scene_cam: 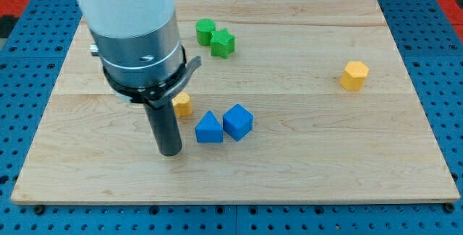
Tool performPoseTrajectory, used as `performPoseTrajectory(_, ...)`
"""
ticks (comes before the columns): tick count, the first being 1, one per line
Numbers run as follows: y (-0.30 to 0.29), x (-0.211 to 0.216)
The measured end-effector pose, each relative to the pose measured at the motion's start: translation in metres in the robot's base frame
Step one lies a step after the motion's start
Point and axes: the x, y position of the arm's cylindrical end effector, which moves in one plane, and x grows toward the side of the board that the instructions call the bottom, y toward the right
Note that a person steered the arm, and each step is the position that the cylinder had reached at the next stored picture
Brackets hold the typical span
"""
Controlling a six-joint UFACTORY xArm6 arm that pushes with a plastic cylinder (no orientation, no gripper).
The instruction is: Push the red star into the red circle
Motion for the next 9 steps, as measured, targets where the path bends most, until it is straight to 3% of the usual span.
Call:
performPoseTrajectory(1,-0.010,-0.034)
performPoseTrajectory(3,-0.056,-0.048)
performPoseTrajectory(5,-0.044,-0.113)
performPoseTrajectory(7,-0.030,-0.110)
performPoseTrajectory(9,-0.044,-0.147)
